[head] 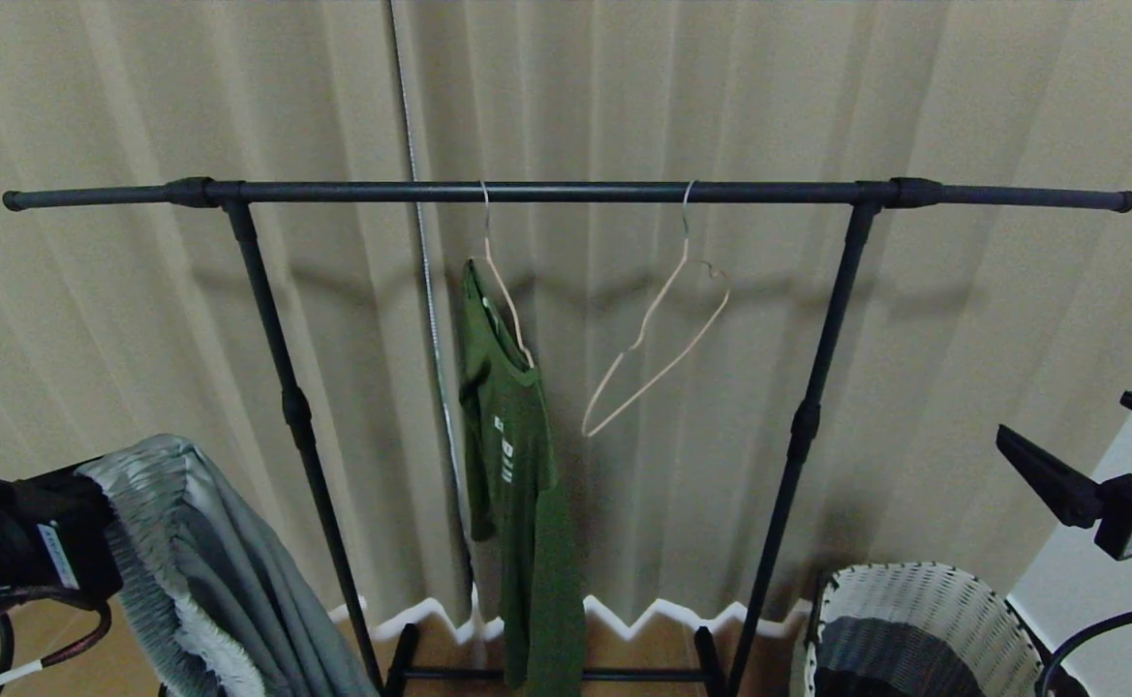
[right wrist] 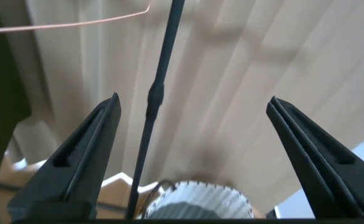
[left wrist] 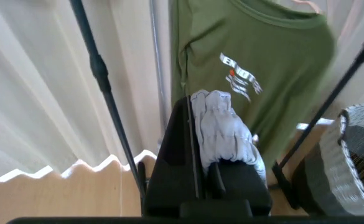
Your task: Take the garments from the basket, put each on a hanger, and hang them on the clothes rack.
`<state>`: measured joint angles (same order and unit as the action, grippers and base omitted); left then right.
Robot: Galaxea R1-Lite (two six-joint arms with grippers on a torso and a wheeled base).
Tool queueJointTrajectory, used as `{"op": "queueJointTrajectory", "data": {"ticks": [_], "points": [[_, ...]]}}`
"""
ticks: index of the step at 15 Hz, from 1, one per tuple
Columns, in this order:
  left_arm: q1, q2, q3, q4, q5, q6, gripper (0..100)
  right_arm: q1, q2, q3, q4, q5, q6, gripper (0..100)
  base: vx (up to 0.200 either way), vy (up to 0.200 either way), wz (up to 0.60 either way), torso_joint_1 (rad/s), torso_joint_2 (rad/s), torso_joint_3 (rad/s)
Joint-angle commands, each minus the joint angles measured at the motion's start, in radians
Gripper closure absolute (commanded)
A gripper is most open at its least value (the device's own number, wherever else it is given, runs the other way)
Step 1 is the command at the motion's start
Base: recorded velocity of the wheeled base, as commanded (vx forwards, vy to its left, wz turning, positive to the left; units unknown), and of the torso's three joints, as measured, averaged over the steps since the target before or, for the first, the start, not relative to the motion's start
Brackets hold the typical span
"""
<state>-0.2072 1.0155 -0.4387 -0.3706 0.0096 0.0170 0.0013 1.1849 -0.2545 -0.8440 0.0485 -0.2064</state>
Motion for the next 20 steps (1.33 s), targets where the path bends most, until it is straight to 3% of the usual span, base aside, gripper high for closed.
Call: {"op": "queueJointTrajectory", "data": {"ticks": [1,4,12,20], "points": [[0.000,0.005,0.000,-0.001,0.001,0.000,100,0.000,-0.002,0.000,0.000,0.001,-0.001,0,0.200,0.000,0.00,0.002,0.00,-0.002],[0.000,0.005,0.002,-0.001,0.001,0.001,100,0.000,-0.005,0.001,0.000,0.001,-0.001,0,0.200,0.000,0.00,0.004,0.00,0.001],[0.002,0.005,-0.003,-0.001,0.001,-0.002,100,0.000,-0.005,0.001,0.000,0.001,-0.001,0,0.000,0.000,0.00,0.000,0.00,0.000],[0.002,0.003,0.000,-0.001,0.001,-0.002,100,0.000,-0.011,0.001,0.002,0.001,-0.001,0,0.000,0.200,0.00,0.003,0.00,0.003]]}}
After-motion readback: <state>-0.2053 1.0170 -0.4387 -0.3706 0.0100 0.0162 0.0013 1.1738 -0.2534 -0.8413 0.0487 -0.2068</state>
